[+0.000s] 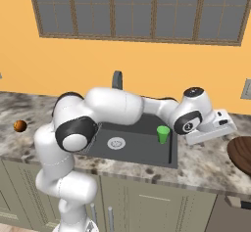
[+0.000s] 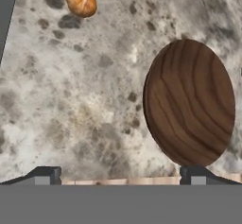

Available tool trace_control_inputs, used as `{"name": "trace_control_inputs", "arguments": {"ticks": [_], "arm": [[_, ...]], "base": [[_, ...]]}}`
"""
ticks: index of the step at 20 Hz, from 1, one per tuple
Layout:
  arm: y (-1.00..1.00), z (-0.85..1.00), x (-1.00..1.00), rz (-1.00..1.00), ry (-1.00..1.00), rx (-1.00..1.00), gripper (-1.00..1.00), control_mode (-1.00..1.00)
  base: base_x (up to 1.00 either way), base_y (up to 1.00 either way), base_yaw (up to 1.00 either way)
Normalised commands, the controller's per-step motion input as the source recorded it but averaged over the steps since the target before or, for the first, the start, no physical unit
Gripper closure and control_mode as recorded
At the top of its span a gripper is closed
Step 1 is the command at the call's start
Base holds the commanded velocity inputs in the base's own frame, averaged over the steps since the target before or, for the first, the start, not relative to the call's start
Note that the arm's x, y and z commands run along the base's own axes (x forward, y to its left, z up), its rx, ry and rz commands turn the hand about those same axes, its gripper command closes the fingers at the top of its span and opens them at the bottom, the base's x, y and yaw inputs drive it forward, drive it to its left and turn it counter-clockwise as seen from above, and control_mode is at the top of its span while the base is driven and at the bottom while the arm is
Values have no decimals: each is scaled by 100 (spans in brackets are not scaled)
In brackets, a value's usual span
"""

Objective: Remove the orange and tangerine from the sink. Then move the bowl and cup from the counter to the sink for washing.

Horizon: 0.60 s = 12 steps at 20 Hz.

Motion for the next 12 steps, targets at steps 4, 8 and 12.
{"name": "trace_control_inputs", "arguments": {"ticks": [4, 8, 12], "arm": [[-11, -14, 7, 1, 0, 0, -100, -100], [-7, -17, 14, 0, 3, 0, -100, -100], [-6, -18, 18, 0, 2, -3, -100, -100]], "base": [[0, 0, 0], [0, 0, 0], [0, 0, 0]]}}
